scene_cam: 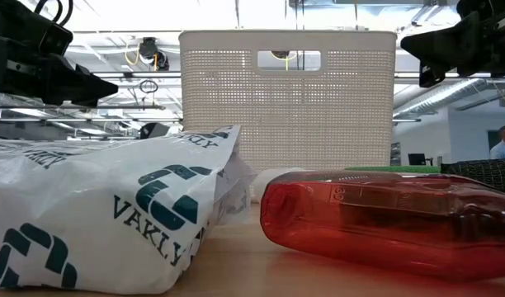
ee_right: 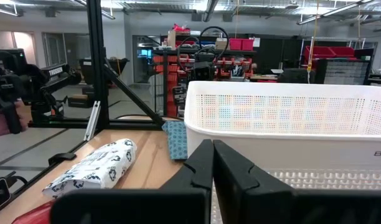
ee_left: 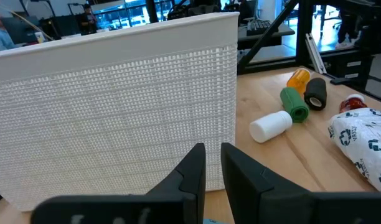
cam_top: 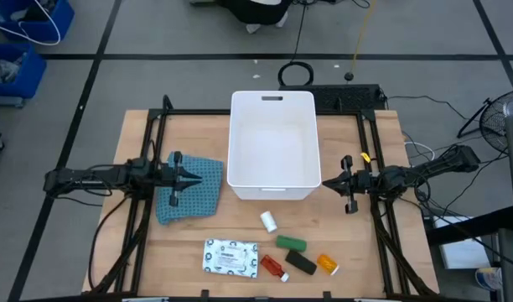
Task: Pick & place medical supplies in basket/bin
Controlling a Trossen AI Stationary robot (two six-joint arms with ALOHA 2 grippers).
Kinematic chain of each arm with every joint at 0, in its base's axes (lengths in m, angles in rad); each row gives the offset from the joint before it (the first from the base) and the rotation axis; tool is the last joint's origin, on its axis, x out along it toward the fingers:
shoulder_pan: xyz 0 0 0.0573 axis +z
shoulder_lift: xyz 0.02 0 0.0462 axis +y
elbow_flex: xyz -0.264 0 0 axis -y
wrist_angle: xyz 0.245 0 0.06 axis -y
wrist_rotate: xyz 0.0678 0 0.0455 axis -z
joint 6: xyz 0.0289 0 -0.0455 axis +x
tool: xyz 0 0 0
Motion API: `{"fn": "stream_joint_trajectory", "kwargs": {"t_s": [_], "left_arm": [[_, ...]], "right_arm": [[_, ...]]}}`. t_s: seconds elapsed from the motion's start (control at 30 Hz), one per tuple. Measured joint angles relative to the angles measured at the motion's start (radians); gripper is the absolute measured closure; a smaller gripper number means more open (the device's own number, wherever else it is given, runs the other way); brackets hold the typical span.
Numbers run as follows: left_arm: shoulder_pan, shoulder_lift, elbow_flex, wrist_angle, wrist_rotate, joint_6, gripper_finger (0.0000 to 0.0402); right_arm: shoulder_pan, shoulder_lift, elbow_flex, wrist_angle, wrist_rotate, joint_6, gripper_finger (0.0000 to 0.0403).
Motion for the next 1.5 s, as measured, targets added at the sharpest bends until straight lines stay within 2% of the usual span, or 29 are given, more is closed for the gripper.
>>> {"fn": "stream_joint_trajectory", "kwargs": {"t_s": [0.13,0.33,0.6,0.73,0.87,1.03,1.23,1.3,1.5], "left_arm": [[0.0,0.0,0.0,0.032,0.0,-0.009,0.0346],[0.0,0.0,0.0,0.07,0.016,-0.208,0.0346],[0.0,0.0,0.0,0.101,0.01,-0.322,0.0346],[0.0,0.0,0.001,0.216,-0.038,-0.362,0.0346],[-0.011,0.019,0.0,0.231,0.001,-0.412,0.0346],[-0.088,0.141,0.061,0.224,-0.017,-0.42,0.0346],[-0.218,0.392,0.29,0.209,-0.078,-0.324,0.0346],[-0.26,0.484,0.385,0.146,-0.11,-0.269,0.0346],[-0.358,0.765,0.642,-0.095,-0.29,-0.158,0.0346]], "right_arm": [[0.0,0.0,0.0,0.0,0.0,0.007,0.0403],[0.0,0.0,0.0,0.008,0.0,0.007,0.0403],[0.0,0.0,0.0,0.008,0.0,0.006,0.0403],[0.0,0.0,0.0,0.008,0.0,-0.018,0.0403],[0.0,0.0,0.0,0.008,0.0,-0.027,0.0403],[0.0,0.0,0.0,0.026,0.0,-0.088,0.0403],[0.0,0.0,0.0,0.082,0.0,-0.132,0.0403],[0.0,0.0,0.0,0.086,0.001,-0.132,0.0403],[0.0,0.0,0.0,0.076,0.002,-0.135,0.0403]]}}
